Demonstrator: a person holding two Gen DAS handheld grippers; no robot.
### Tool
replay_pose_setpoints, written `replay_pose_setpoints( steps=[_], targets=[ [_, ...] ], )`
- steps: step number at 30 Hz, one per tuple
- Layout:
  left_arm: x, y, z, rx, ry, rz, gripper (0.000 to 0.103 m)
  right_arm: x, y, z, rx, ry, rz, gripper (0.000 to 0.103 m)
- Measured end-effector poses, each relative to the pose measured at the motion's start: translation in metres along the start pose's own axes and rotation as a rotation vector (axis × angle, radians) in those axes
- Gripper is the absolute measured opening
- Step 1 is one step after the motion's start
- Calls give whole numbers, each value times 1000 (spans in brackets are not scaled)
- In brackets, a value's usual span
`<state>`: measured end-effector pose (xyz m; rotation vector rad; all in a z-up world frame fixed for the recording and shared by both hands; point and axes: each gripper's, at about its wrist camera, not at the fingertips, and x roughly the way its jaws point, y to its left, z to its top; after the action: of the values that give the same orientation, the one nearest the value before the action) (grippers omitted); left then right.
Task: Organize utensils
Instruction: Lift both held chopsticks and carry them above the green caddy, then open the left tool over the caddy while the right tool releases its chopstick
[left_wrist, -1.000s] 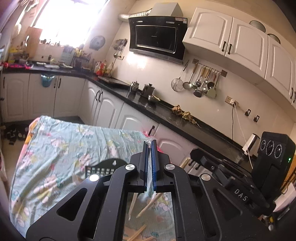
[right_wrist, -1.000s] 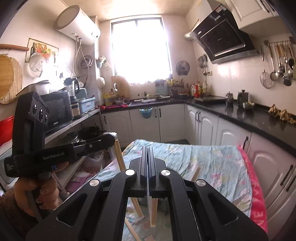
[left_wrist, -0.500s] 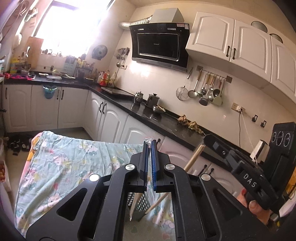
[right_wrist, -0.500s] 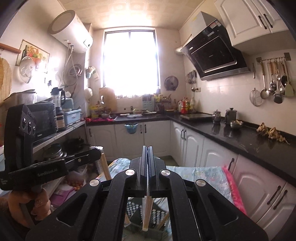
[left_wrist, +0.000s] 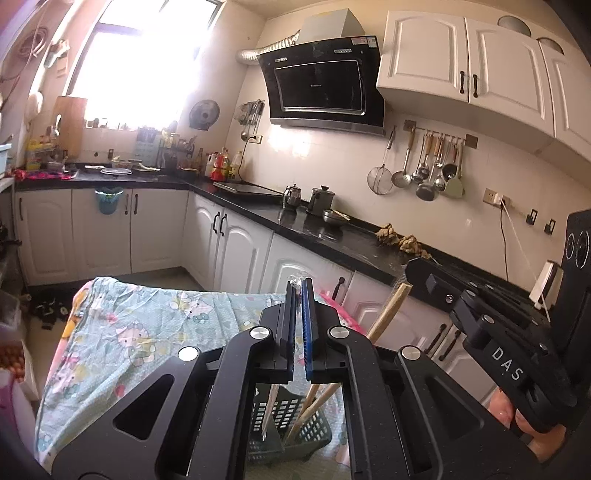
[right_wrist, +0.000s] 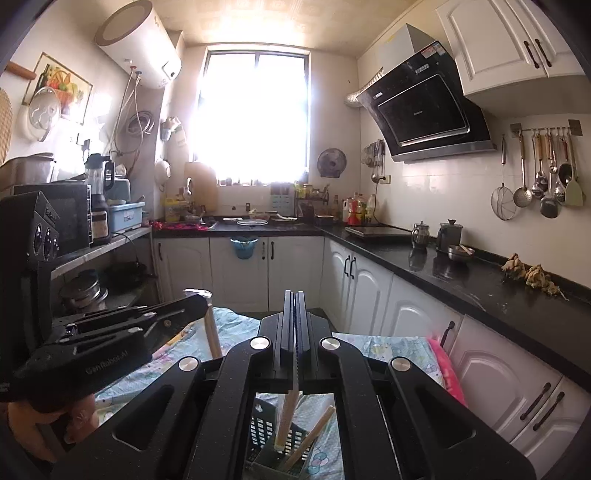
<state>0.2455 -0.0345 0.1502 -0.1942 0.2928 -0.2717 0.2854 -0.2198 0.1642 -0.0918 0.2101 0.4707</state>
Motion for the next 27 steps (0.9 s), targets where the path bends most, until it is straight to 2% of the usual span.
replay_pose_setpoints(
  steps=[6, 12, 13, 14, 15, 16, 17, 21, 23, 26, 27],
  targets=[
    [12, 3, -15, 11, 2, 6, 1, 13, 3, -15, -11, 35, 3, 1],
    [24, 17, -32, -36, 41, 10, 2, 25, 2, -33, 7, 93, -1, 2],
    [25, 21, -36, -46, 53, 14, 6, 26, 2, -37, 11, 108, -2, 3],
    [24, 24, -38, -54, 60, 13, 10, 27, 2, -40, 16, 118, -1, 8],
    [23, 26, -39, -61, 63, 14, 18, 27, 2, -44, 22, 127, -3, 13],
    [21, 28, -42, -69, 67, 13, 24, 27, 2, -47, 26, 132, -6, 23],
    [19, 30, -43, -76, 71, 13, 26, 27, 3, -51, 29, 140, -7, 27],
    [4, 36, -48, -96, 72, 10, 36, 24, 7, -63, 28, 166, -15, 28],
    [-6, 38, -49, -106, 62, 2, 43, 19, 8, -68, 30, 168, -16, 34],
    [-25, 42, -50, -125, 31, -10, 57, 10, 11, -73, 22, 161, -16, 41],
    [-33, 44, -50, -132, 16, -15, 65, 6, 12, -75, 19, 158, -17, 43]
  ],
)
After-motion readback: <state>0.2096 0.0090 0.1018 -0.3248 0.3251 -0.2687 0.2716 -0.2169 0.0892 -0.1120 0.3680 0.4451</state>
